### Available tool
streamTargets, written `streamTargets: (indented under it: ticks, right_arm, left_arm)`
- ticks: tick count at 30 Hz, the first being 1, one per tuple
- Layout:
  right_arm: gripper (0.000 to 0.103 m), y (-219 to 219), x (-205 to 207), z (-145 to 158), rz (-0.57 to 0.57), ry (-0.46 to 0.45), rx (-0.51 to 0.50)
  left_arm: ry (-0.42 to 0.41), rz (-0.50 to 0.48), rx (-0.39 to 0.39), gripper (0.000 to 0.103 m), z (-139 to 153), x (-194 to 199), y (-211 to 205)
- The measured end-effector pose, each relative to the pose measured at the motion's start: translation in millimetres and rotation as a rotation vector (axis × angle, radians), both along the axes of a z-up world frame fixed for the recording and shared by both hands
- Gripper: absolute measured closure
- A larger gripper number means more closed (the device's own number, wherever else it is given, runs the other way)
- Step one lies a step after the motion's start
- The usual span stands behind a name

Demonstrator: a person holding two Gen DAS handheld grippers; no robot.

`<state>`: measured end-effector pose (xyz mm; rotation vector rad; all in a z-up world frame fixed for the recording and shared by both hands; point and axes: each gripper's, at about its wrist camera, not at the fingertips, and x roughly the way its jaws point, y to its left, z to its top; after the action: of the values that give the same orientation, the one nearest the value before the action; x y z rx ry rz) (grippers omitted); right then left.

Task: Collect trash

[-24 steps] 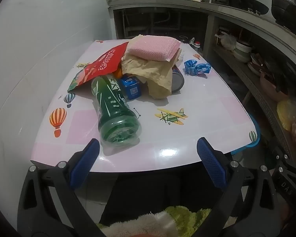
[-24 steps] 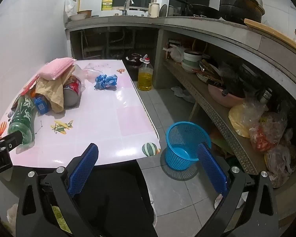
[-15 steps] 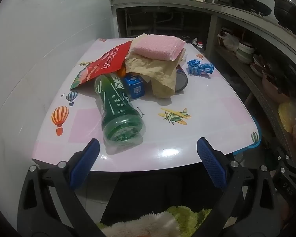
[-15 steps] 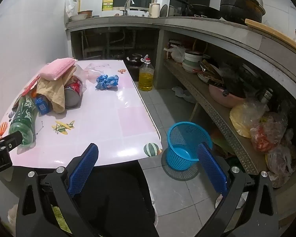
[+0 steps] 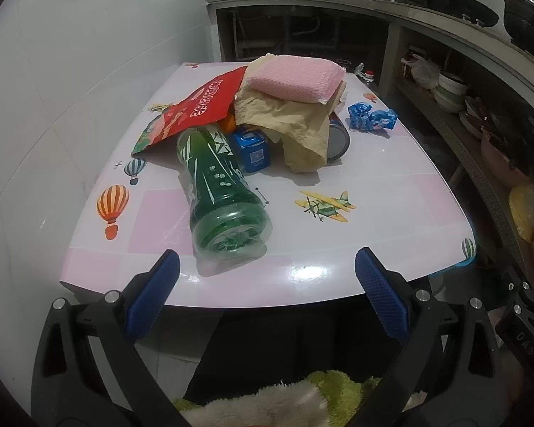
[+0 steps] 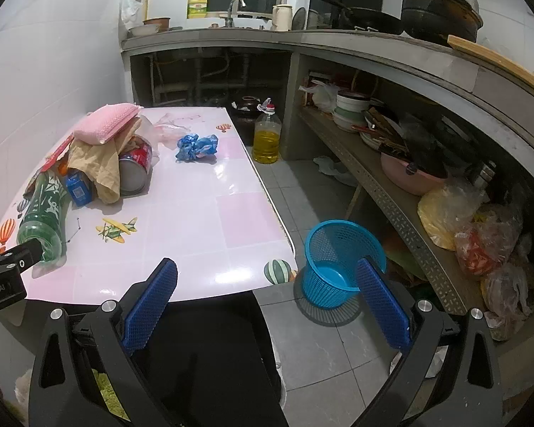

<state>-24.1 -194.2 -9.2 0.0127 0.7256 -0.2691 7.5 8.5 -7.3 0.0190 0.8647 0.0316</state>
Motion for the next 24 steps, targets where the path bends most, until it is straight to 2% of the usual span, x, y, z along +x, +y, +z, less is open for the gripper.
streamTargets:
  ticks: [24]
  right_arm:
    - [0.005, 2.6, 3.2, 0.4, 0.003, -0.001, -0.004]
  left_arm:
    - [0.006, 0.007, 0.003, 0.008, 1.3, 2.8, 5.6]
